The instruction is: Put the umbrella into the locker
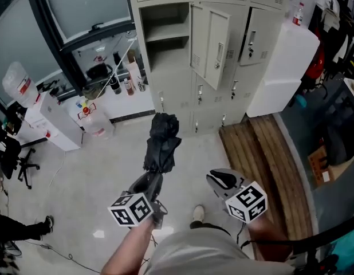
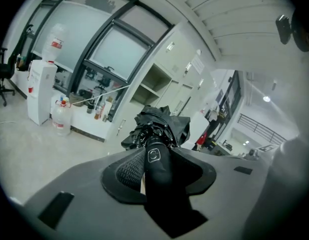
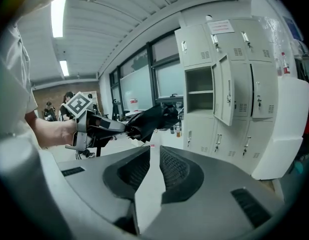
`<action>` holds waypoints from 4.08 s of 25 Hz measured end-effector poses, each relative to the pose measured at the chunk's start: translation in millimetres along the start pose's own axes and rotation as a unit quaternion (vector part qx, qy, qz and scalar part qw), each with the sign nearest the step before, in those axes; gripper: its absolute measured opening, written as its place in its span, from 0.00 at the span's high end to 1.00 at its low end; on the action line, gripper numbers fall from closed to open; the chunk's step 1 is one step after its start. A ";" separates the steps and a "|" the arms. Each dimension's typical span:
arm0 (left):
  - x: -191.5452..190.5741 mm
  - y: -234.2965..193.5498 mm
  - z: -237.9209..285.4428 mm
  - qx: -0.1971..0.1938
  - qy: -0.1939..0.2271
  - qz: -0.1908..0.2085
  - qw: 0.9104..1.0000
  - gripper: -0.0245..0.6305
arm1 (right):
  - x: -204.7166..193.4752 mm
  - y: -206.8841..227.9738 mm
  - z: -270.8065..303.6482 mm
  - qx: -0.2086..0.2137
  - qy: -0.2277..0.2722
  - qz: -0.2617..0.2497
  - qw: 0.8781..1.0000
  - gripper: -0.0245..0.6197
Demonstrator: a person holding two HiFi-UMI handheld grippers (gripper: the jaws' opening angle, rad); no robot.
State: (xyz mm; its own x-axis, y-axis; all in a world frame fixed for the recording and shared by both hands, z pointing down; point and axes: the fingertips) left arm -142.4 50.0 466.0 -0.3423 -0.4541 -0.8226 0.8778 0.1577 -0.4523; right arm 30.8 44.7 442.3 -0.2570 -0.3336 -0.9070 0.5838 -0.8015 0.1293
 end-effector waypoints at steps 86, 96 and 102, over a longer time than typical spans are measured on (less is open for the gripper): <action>316.2 -149.8 559.4 0.133 -0.021 0.203 0.970 0.58 | 77.7 325.1 83.9 -0.187 0.015 0.155 0.970 0.89; 232.5 -83.1 423.0 0.092 -0.008 0.212 0.973 0.90 | 35.5 266.8 16.1 -0.159 0.022 0.134 0.978 0.91; 156.5 -28.5 337.5 0.024 -0.040 0.197 0.979 0.95 | 4.5 228.6 -9.4 -0.127 0.009 0.128 0.984 0.92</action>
State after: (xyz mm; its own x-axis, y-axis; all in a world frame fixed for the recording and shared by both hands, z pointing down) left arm -107.9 -321.5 466.5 0.0524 -0.4332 -0.8998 0.9520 0.2936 -0.0860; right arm 170.3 -135.4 464.1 -0.0651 -0.4973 -0.8651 0.8016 -0.5424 0.2514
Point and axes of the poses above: the fingertips, and each gripper's own axes: z forward along the fingers, y to its right, x out of its top, and after that the axes turned 5 degrees about z, right-handed
